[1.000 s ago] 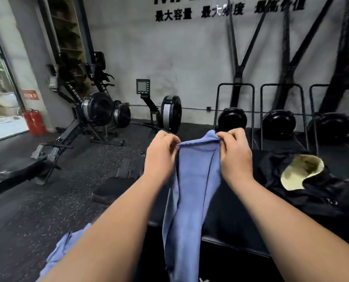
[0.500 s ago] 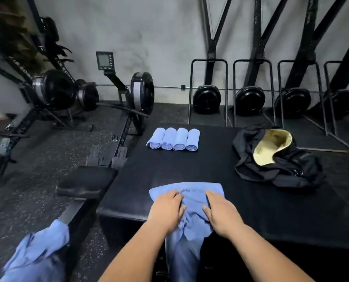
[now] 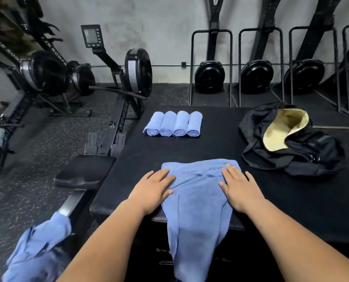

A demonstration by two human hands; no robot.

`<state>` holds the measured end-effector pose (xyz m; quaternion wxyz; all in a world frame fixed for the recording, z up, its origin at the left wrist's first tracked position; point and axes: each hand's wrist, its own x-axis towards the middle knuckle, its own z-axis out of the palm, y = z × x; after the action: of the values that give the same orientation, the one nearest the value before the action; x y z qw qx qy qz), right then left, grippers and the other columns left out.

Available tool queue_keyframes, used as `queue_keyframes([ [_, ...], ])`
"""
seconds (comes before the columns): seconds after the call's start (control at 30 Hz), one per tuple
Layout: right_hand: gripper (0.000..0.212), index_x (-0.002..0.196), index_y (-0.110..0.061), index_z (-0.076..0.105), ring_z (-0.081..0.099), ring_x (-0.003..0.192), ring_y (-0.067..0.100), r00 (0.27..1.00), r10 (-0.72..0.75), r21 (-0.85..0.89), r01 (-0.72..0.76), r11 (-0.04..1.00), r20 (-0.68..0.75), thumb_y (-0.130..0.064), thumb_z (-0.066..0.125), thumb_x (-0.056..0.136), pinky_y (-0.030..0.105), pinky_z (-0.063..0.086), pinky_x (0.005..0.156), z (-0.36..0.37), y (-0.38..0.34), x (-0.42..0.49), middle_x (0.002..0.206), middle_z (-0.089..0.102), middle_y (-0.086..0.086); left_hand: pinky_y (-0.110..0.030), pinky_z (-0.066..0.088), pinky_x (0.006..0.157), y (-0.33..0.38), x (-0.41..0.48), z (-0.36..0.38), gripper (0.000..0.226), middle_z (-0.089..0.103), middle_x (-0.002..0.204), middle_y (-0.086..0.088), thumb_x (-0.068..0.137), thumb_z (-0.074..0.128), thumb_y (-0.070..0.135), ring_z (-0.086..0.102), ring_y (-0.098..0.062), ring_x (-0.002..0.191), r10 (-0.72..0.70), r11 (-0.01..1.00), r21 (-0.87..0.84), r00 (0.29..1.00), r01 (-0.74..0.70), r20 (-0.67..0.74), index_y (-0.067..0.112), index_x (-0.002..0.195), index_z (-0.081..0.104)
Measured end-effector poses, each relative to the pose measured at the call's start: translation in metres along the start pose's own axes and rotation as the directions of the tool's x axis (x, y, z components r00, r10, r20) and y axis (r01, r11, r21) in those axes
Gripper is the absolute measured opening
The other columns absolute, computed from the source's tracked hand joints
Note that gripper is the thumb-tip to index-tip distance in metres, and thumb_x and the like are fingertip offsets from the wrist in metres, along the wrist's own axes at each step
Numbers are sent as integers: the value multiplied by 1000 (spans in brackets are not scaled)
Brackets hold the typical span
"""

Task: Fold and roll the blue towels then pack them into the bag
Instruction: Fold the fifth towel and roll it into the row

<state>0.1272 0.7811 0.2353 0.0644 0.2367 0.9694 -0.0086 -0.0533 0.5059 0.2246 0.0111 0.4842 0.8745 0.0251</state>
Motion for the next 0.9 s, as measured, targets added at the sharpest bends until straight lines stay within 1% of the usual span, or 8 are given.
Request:
queue_keyframes([
  [0.07,63,168,-20,3,-6,161,14,1000,15,-15,-15,1000,21,-45,17,112,45,4,130,-1,3,14,176,-7,-1,-40,9,130,1,13,-2,56,25,172,4,110,34,46,24,-13,157,-38,998,-52,999,38,-9,30,163,30],
  [0.13,64,167,-15,9,-1,161,18,998,61,-5,-61,998,34,-37,22,109,44,5,130,-3,1,31,176,-1,4,-40,2,131,7,27,-6,58,24,172,4,109,36,39,20,-10,158,-105,991,-86,994,105,6,24,164,27],
  [0.27,71,162,-1,23,11,159,33,966,250,54,-253,966,62,-41,25,103,46,10,129,-12,-32,55,172,13,22,-44,-4,131,27,64,-6,65,20,173,-7,108,22,50,12,-17,160,-277,956,-83,959,281,57,14,161,29],
  [0.37,84,164,3,6,-6,160,38,933,352,160,-360,919,74,-57,19,107,47,-3,130,-8,-57,60,172,-5,26,-47,-5,131,40,88,0,80,5,175,-15,106,16,62,-3,-26,163,-374,924,-37,921,380,110,8,166,14],
  [0.47,94,165,-3,-3,-19,160,30,949,315,221,-301,928,-31,-70,14,102,43,-10,129,6,-51,65,172,-17,19,-48,-9,130,34,100,6,93,-13,175,-14,102,8,72,-19,-27,161,-384,923,22,914,384,135,7,167,-4],
  [0.63,97,167,-11,2,-16,160,22,986,148,206,-129,970,-81,-78,16,98,40,-4,131,4,-15,99,174,-14,9,-47,-10,130,-2,123,2,106,-22,174,-7,92,1,85,-27,-18,159,-269,963,47,952,265,150,12,167,-9],
  [0.8,97,167,-13,12,-7,162,20,980,107,221,-69,973,-168,-79,19,96,39,3,132,5,-6,130,176,-2,8,-46,-8,131,-16,141,7,107,-16,175,-6,90,-2,87,-22,-16,160,-218,976,18,974,217,62,13,168,-4],
  [0.9,85,162,-14,30,6,161,21,962,128,249,-66,966,-242,-70,32,99,40,13,131,5,-7,136,173,16,7,-45,-4,131,-16,144,10,106,-7,176,-6,91,-1,85,-15,-18,162,-217,976,11,976,217,2,13,169,5],
])
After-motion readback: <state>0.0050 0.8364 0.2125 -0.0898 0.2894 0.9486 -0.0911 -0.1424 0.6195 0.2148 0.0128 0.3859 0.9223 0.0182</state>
